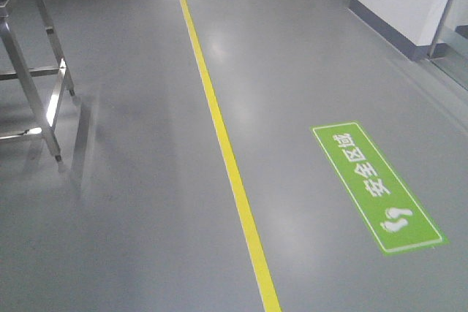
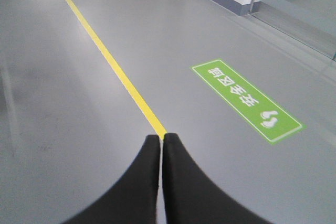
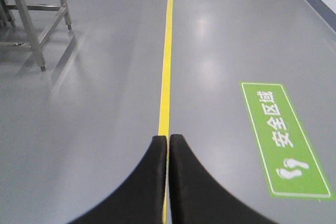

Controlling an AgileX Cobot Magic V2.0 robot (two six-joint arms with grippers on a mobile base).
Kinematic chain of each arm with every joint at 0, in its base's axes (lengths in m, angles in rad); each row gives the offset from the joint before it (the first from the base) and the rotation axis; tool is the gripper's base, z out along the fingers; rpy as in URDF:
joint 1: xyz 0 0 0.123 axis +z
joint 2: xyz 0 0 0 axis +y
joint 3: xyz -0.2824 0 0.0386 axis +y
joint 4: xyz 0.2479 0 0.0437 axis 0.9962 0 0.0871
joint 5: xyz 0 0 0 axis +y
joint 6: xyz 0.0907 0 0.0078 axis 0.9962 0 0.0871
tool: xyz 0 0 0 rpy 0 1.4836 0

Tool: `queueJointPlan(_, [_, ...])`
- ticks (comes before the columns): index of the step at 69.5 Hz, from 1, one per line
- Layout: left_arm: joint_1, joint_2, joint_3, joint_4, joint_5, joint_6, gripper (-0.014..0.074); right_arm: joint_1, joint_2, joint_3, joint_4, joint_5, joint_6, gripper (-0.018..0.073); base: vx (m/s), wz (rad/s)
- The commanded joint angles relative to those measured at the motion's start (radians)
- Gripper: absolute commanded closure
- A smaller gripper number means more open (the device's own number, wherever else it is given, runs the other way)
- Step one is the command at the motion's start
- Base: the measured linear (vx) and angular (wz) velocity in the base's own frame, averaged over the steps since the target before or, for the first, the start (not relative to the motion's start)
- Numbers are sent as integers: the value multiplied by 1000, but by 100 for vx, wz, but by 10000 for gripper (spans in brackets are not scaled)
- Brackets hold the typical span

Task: Move and align brake pads A on conveyor
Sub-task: 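Drive the base along the yellow floor line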

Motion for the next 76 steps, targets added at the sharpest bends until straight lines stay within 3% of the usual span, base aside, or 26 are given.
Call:
queueJointPlan(1, [-3,10,-25,5,-70,-4,603,0,9,-25,2,-70,-6,566,63,5])
queueJointPlan(76, [-3,10,-25,5,-70,-4,603,0,9,-25,3,-69,-6,566,62,9])
